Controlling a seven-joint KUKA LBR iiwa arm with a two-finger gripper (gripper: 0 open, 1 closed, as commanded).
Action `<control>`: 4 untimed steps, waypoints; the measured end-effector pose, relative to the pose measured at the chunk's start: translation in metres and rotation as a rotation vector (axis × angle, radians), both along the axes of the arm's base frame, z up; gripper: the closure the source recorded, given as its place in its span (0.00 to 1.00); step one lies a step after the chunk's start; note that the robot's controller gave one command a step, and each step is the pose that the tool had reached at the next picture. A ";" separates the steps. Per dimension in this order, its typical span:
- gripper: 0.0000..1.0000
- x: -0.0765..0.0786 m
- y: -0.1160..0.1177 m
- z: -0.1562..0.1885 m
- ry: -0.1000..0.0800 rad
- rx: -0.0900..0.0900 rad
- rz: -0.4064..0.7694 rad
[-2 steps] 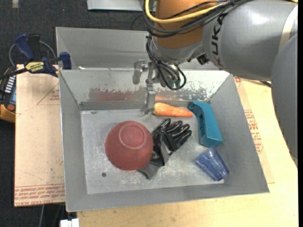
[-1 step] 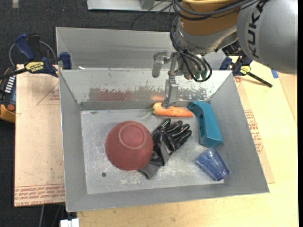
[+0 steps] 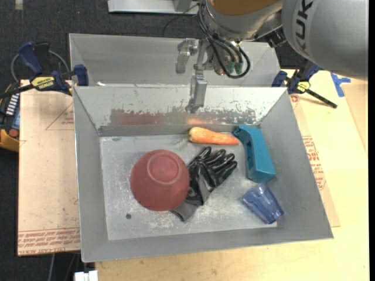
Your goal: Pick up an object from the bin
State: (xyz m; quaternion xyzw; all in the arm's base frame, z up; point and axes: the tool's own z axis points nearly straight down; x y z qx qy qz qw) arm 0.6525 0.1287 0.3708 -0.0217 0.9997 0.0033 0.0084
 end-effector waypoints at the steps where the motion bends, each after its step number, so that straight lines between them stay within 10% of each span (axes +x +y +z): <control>1: 0.00 -0.016 -0.043 0.086 0.004 -0.005 0.087; 2: 1.00 -0.008 0.014 0.100 -0.005 0.001 0.029; 4: 1.00 -0.008 0.014 0.100 -0.005 0.001 0.029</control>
Offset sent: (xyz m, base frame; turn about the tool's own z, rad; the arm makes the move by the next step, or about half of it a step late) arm -0.0087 0.0133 0.0992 -0.0284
